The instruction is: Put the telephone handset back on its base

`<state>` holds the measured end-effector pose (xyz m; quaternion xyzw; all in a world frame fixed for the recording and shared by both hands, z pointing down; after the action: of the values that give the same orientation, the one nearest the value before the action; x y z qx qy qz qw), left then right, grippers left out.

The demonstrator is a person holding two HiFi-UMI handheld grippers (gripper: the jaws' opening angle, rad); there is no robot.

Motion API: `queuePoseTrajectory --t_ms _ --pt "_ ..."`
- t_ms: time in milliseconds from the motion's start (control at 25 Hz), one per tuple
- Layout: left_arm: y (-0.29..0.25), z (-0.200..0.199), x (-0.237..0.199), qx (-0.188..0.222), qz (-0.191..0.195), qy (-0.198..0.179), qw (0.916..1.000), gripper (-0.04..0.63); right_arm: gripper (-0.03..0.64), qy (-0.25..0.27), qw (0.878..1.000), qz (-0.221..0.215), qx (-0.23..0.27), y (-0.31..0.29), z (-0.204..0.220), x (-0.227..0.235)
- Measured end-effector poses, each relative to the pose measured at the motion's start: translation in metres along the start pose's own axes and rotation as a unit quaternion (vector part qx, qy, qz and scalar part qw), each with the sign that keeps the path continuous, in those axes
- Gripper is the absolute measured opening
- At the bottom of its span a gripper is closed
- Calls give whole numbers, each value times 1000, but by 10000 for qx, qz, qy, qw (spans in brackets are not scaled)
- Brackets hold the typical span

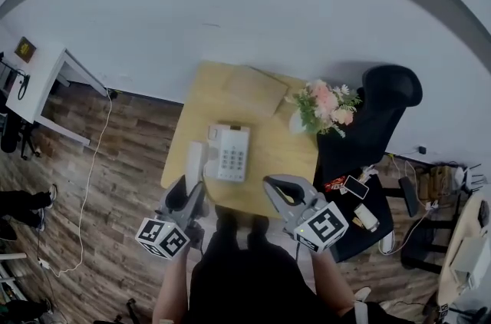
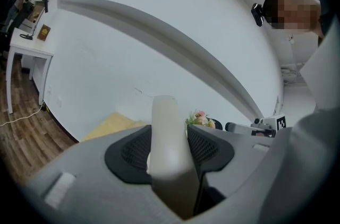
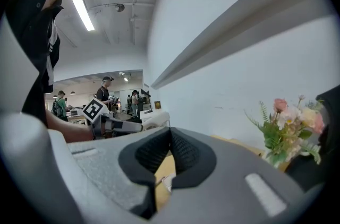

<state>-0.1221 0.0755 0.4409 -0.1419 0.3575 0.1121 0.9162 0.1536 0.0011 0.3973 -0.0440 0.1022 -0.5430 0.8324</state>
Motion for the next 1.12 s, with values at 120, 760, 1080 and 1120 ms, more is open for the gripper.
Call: queuePoseTrajectory --t_ms 120,760,1080,1120 --pt "-16 -10 -17 -184 38 -61 9998 220 2 44 9998 171 -34 -14 -8 2" --pt "-76 -17 -97 -1196 65 55 9928 219 2 -1 9960 824 -350 -73 -17 -9" --pt "-88 0 -120 -1565 -49 217 9874 219 2 -203 9940 930 -537 -88 -6 -22" --pt "-89 2 -122 -1585 -86 227 9871 220 2 -201 9940 922 -560 -89 -6 -23"
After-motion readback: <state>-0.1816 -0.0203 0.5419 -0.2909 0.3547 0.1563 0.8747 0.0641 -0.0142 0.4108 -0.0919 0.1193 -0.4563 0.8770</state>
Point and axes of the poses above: the fingertips, and each gripper's own axes: y backward along the fingers, x to its right, z out of its underside, the point moved 9 cm from there along y, backward along the fingers, and after that the axes turned 15 degrees about y, right-handed, at the moved point
